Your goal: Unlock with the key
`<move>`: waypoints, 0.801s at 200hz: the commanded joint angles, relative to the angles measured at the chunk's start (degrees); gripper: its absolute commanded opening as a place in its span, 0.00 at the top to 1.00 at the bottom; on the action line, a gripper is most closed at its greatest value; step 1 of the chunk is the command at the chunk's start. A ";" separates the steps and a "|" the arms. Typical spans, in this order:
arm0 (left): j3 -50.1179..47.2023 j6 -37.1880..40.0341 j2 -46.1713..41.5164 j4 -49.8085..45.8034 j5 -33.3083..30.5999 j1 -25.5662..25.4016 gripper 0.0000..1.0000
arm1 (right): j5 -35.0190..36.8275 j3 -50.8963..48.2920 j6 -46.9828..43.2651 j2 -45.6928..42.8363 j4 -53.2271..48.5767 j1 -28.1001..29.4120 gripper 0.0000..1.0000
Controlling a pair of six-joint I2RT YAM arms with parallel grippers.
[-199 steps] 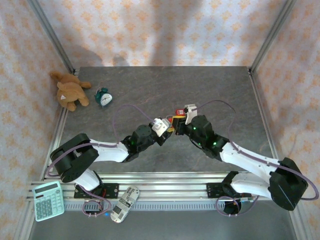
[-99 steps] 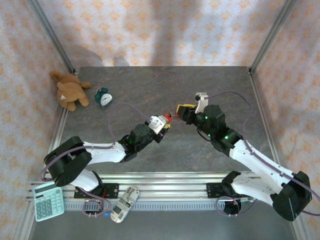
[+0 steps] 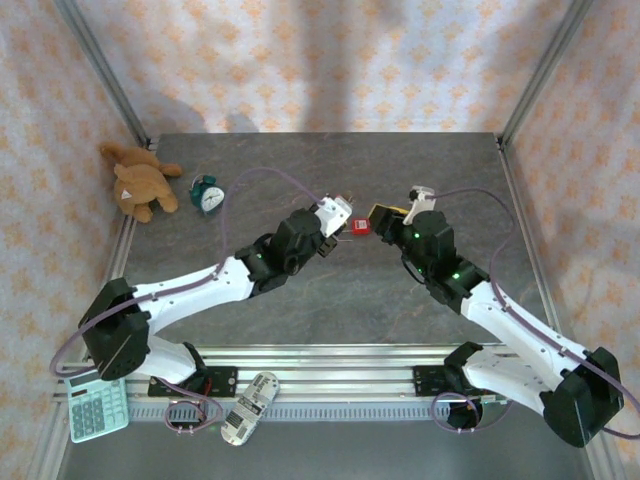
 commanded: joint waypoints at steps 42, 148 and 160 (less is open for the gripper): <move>-11.23 27.68 -6.24 3.19 -11.81 -2.63 0.73 | 2.50 0.84 -1.85 6.60 -3.09 -2.87 0.46; -26.12 53.03 -1.92 33.47 -21.42 -11.13 0.74 | -34.37 -5.09 2.38 10.39 10.84 -9.13 0.40; -26.75 53.67 -1.02 34.25 -21.55 -11.11 0.73 | -34.30 -6.50 1.98 9.32 11.30 -9.10 0.46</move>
